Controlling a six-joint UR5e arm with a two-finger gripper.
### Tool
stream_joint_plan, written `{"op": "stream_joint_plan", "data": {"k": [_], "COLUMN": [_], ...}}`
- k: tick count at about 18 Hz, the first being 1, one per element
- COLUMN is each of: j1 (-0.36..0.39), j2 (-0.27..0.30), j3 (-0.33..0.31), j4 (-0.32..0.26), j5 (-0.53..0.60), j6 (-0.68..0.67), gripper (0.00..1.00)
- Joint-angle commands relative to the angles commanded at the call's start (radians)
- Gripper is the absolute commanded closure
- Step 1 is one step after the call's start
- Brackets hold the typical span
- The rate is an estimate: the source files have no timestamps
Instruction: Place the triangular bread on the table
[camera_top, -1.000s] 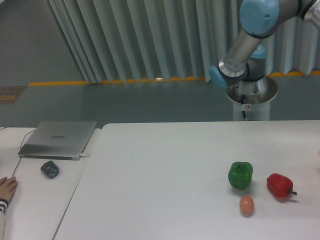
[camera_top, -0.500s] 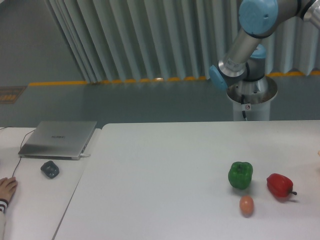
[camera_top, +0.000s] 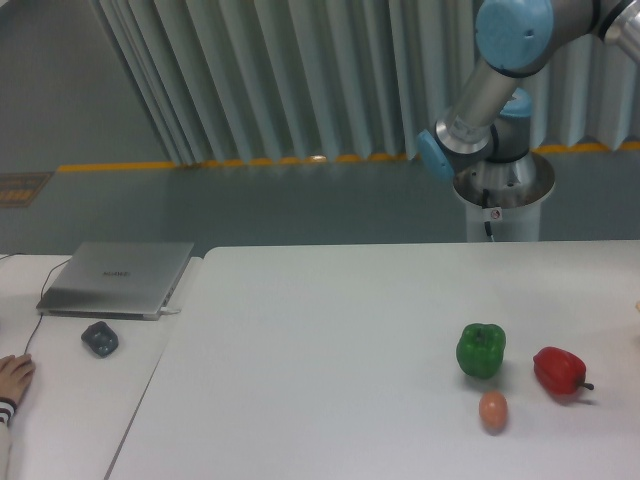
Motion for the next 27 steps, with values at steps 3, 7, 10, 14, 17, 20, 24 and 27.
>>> {"op": "stream_joint_plan", "data": {"k": [3, 7, 10, 14, 17, 20, 24, 27], "j1": [-0.002, -0.012, -0.014, -0.02, -0.026, -0.028, -0.026, -0.028], "j2": [0.0, 0.0, -0.003, -0.009, -0.008, -0.006, -0.005, -0.002], "j3": [-0.005, -0.006, -0.006, -0.006, -0.006, 0.003, 0.002, -0.003], "j4": [0.002, 0.002, 0.002, 0.002, 0.002, -0.002, -0.008, -0.008], "j5": [0.0, 0.003, 0.003, 0.008, 0.021, 0.054, 0.057, 0.06], "j6": [0.0, -0.002, -0.003, 0.0, -0.002, 0.005, 0.003, -0.002], "gripper": [0.0, 0.0, 0.0, 0.01, 0.11, 0.38, 0.66, 0.85]}}
